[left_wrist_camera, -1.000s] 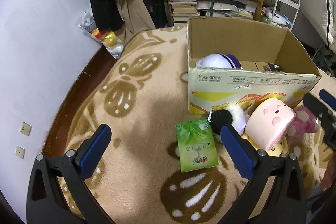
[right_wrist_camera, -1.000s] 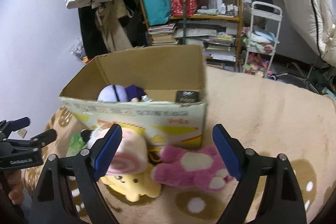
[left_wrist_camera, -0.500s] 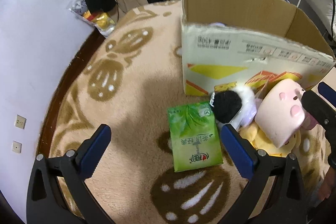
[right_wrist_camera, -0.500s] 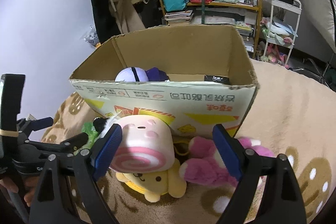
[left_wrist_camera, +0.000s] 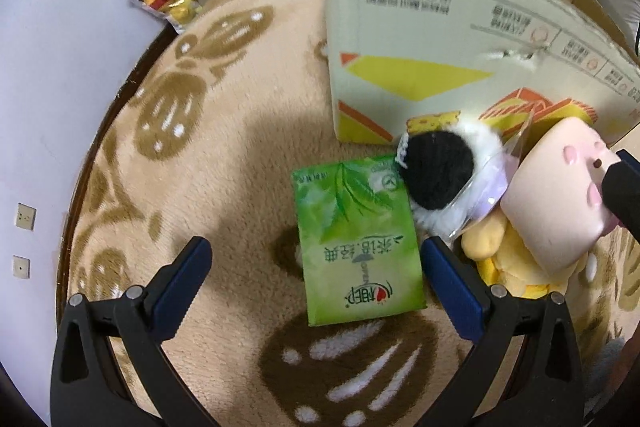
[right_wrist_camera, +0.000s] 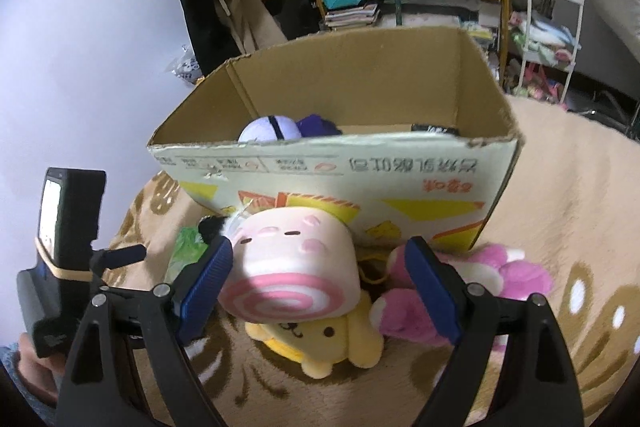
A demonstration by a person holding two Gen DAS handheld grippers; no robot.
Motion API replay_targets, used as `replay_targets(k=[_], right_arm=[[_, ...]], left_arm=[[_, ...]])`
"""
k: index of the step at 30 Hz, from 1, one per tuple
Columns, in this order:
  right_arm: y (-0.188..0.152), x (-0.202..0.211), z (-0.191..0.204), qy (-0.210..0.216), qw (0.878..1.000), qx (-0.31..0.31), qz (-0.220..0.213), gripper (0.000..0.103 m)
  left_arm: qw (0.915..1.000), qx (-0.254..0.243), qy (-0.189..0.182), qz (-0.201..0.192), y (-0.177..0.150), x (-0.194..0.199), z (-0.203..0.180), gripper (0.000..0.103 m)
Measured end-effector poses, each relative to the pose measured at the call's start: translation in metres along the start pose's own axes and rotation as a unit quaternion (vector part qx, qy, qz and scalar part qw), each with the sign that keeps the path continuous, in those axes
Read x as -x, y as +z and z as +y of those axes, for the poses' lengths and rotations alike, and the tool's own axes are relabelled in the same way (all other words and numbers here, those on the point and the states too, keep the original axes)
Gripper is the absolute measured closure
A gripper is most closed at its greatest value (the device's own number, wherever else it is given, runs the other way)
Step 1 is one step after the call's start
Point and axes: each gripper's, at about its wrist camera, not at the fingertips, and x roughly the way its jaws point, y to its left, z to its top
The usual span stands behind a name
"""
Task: Organize soft objects
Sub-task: 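Lower the left tool onto the green tissue pack while the right tool grasps the pink swirl plush, then lift the green tissue pack with the left tool while the right tool lifts the swirl plush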
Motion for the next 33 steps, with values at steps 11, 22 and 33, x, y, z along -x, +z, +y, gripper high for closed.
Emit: replay_targets(k=[11,22,33], right_arm=[[-0.006,-0.005,0.003,-0.025,1.000,0.004,0.015,0.019],[-0.008,-0.007,0.003,-0.001,0.999,-0.011,0.049,0.060],[-0.006,0.028,0.008,-0.035,0.999,0.021,0.000,0.075]], left_arm=[[0.9994,0.015,-0.026,0.018,-0.003,-0.012,0.004,0.019],[0.9991,-0.009,-0.042,0.006,-0.012,0.002,-0.006,0.051],[0.9989,0.006,-0.020,-0.042,-0.028,0.029,-0.019,0.051]])
